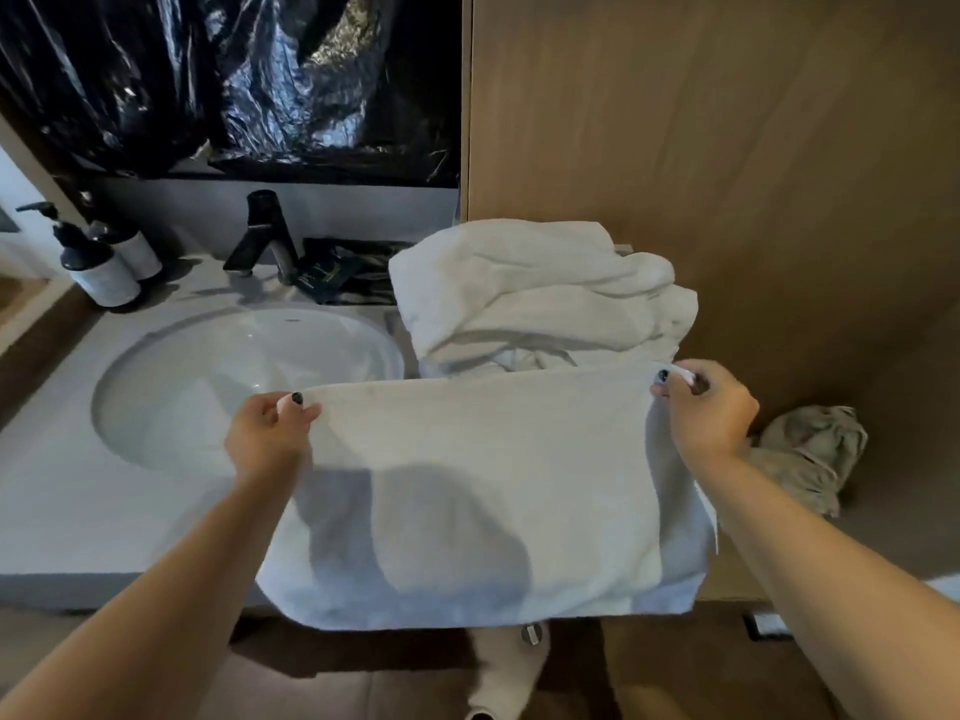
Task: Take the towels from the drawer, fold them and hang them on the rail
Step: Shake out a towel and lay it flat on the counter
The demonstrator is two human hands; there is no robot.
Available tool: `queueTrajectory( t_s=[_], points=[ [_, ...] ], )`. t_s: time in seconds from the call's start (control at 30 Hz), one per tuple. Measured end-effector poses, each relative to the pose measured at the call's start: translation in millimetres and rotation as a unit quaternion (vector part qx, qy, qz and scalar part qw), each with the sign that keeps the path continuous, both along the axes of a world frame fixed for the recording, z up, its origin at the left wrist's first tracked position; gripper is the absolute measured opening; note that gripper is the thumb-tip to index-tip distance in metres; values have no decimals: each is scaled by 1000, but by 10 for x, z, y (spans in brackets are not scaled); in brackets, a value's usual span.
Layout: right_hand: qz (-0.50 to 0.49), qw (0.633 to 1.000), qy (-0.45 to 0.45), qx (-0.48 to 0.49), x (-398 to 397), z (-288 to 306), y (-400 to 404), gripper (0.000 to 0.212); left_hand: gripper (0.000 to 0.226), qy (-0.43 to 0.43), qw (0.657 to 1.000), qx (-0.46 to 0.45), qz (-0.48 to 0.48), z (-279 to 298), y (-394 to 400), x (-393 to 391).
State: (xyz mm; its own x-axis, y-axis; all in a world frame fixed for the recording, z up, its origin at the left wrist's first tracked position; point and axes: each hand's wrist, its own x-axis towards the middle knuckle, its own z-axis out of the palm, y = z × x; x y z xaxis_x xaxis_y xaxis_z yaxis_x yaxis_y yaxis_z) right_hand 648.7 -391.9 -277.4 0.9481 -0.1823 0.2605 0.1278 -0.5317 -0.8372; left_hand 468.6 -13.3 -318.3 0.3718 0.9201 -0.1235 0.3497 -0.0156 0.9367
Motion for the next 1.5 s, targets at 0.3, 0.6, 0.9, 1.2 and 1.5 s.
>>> queueTrajectory(
  t_s=[0.3,0.6,0.9,1.2,1.5],
  points=[
    [194,972,-5,-135,-377,-624,367,72,93,159,889,302,-305,-334,-938,44],
    [462,762,-46,-452,-644,-1054,605,65,62,289,743,403,-449,-669,-1187,75],
    [442,729,-45,-521,-514,-971,336,70,66,316,749,401,-423,-704,-828,-211],
    [403,824,23,-398,-1130,-908,685,55,50,150,930,208,-264,-453,-1211,-747],
    [401,912,-3,-88,-2525,-982,848,25,69,89,990,-55,91,-757,-1100,-1534]
  ],
)
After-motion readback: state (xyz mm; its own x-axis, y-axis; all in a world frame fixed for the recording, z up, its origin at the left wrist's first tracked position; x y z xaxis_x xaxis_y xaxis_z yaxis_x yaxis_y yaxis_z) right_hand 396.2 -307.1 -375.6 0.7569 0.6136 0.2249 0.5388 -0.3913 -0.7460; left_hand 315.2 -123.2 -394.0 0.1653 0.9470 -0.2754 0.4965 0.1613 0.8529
